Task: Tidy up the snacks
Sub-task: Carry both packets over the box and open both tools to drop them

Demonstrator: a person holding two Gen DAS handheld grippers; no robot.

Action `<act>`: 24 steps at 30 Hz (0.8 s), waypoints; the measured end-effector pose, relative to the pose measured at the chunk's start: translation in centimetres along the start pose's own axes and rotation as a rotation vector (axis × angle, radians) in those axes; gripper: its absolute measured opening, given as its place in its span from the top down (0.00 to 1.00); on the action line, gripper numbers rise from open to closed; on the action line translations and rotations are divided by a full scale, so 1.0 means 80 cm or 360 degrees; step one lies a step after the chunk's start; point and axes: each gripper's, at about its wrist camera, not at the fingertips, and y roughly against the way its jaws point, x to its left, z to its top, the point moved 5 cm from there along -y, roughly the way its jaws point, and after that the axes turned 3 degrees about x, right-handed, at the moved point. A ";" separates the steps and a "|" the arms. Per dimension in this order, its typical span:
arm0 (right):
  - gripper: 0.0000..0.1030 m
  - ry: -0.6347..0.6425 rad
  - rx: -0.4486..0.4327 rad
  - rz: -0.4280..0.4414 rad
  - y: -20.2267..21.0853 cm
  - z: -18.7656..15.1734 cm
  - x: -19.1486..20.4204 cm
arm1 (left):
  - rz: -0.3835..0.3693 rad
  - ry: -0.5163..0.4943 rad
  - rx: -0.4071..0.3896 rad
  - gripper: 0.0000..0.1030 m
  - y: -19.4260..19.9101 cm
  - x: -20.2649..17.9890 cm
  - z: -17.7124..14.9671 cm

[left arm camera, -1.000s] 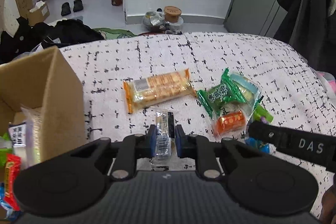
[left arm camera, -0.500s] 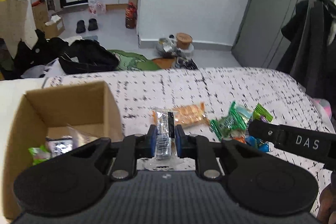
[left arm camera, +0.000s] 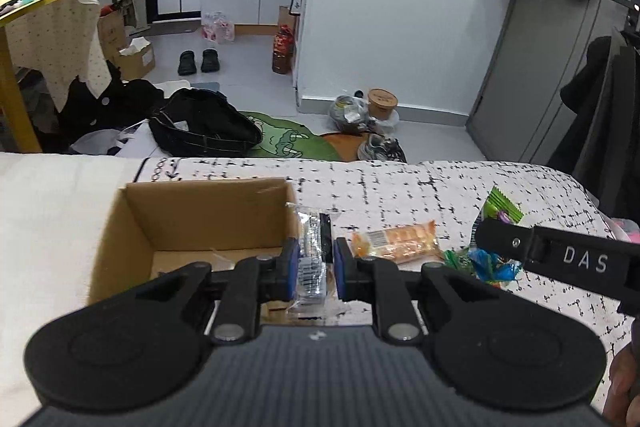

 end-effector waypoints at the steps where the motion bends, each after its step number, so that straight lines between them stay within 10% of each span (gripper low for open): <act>1: 0.73 0.0011 -0.0004 0.0004 0.000 0.000 0.005 | 0.0010 0.0004 -0.0008 0.83 0.002 0.005 0.001; 24: 0.73 0.0205 -0.0011 0.0178 -0.026 0.000 0.107 | 0.0124 0.0191 -0.0002 0.83 -0.001 0.130 0.020</act>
